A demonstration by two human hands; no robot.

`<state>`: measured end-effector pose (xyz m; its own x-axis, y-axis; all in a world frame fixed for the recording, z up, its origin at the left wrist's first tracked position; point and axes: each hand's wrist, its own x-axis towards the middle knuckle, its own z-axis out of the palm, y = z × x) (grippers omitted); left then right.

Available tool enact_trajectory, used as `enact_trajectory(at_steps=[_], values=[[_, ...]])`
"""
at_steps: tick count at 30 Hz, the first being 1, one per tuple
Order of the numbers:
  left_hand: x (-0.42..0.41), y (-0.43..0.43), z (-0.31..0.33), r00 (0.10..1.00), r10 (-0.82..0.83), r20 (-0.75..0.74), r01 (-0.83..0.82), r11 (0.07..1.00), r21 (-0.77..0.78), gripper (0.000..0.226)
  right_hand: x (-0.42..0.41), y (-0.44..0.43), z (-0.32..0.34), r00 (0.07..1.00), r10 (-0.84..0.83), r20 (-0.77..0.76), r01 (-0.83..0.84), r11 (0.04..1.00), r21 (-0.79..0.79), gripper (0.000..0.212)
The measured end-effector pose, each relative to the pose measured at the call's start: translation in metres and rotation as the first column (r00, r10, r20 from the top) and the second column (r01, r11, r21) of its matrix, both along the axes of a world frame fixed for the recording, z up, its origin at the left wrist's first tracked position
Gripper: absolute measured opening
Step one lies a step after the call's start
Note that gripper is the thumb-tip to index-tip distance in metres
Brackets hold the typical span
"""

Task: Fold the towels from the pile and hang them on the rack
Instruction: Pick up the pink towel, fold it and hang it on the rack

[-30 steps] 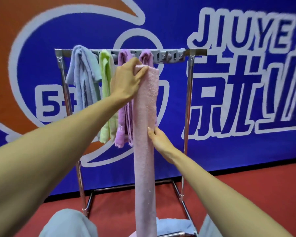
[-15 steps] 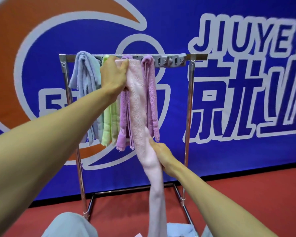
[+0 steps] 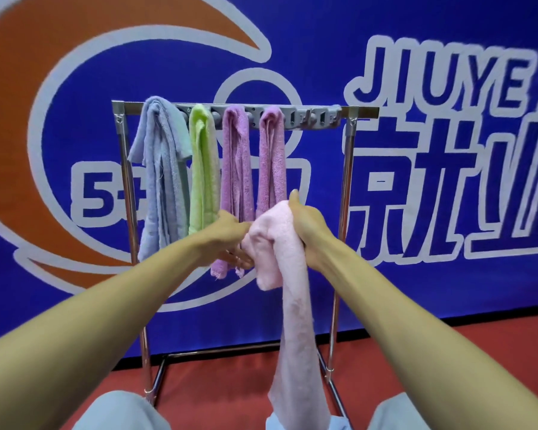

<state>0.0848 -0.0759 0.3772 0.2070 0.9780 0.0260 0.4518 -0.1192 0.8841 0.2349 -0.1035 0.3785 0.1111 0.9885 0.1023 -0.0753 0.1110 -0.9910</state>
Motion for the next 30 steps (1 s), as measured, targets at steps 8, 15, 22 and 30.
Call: enact_trajectory(at_steps=[8, 15, 22, 30], values=[[0.017, -0.027, -0.019, 0.909, 0.096, 0.405, -0.118, 0.993, 0.03, 0.06, 0.025, 0.002, 0.02, 0.972, 0.23, -0.046, -0.23, 0.973, -0.011, 0.03], [0.024, -0.034, -0.029, 0.884, -0.066, 0.462, 0.05, 0.998, 0.047, 0.034, 0.032, -0.003, 0.024, 0.982, 0.11, -0.153, -0.097, 0.991, 0.087, 0.031], [0.037, -0.027, 0.0, 0.841, -0.061, 0.538, -0.055, 0.979, 0.196, 0.017, 0.05, -0.009, 0.028, 0.948, 0.07, -0.31, -0.036, 0.993, 0.114, 0.025], [0.044, -0.013, 0.056, 0.954, -0.219, 0.205, 0.156, 0.946, 0.283, 0.019, 0.086, -0.012, 0.022, 0.764, -0.401, 0.506, 0.295, 0.914, 0.28, 0.053]])
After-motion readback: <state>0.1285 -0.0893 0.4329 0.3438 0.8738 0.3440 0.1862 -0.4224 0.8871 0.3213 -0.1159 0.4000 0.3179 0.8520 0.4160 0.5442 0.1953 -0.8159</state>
